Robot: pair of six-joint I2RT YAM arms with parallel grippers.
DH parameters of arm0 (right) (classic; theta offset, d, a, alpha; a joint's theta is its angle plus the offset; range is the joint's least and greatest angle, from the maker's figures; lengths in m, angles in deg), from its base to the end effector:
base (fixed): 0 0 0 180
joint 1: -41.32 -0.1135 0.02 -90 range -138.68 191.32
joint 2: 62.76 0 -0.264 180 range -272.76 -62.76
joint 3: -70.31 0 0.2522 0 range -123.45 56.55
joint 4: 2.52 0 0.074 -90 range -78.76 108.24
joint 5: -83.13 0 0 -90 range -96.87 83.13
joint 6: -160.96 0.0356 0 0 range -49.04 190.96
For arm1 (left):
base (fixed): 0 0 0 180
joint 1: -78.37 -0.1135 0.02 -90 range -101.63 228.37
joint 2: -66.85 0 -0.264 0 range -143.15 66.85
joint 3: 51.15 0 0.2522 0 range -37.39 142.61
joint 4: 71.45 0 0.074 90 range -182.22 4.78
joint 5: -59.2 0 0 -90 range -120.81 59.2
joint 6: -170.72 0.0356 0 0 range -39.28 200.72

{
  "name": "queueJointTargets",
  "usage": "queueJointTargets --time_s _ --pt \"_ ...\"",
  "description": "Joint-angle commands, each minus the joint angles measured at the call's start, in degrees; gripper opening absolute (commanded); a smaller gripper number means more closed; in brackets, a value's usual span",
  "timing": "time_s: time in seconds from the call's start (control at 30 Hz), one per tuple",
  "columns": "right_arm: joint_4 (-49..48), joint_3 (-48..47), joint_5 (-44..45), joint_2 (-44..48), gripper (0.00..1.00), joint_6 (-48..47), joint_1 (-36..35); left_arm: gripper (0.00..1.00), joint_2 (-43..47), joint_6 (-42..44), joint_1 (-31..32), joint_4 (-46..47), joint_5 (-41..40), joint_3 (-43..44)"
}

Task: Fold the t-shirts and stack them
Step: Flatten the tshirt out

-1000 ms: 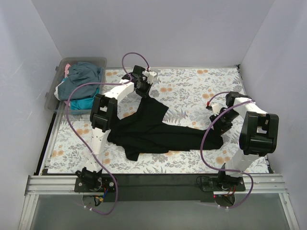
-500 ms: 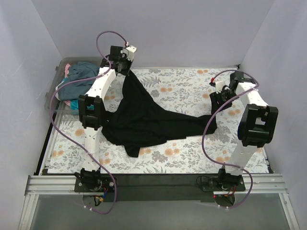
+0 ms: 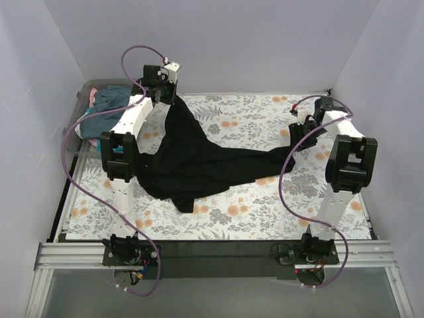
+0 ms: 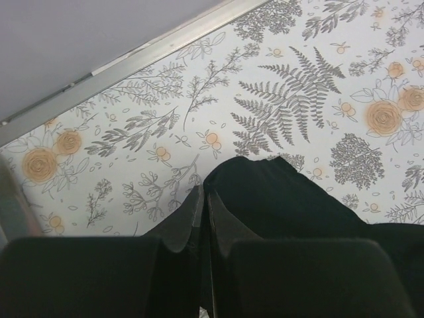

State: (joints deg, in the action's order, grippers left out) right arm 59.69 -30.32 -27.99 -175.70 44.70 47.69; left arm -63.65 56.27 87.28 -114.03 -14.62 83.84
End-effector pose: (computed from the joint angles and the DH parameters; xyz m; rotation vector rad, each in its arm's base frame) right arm 0.3969 -0.0314 0.1995 -0.5447 2.7020 0.3878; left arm 0.5201 -0.0916 0.2672 -0.1516 2.2749 -0.6275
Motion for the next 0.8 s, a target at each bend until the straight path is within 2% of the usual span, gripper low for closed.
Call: queueJointTargets --time_s 0.0,0.43,0.77 --pt "-4.15 -5.23 -0.59 -2.54 0.51 3.67 0.22 0.0 5.69 -0.69 0.32 1.13 2.18 -0.99" --pt "-8.98 -6.2 4.33 -7.2 0.51 3.23 -1.62 0.0 6.48 0.19 0.32 0.52 0.87 -3.54" --pt "-13.55 -2.34 12.06 -7.11 0.5 4.64 -5.93 0.0 7.89 0.8 0.23 2.18 -0.98 -7.23"
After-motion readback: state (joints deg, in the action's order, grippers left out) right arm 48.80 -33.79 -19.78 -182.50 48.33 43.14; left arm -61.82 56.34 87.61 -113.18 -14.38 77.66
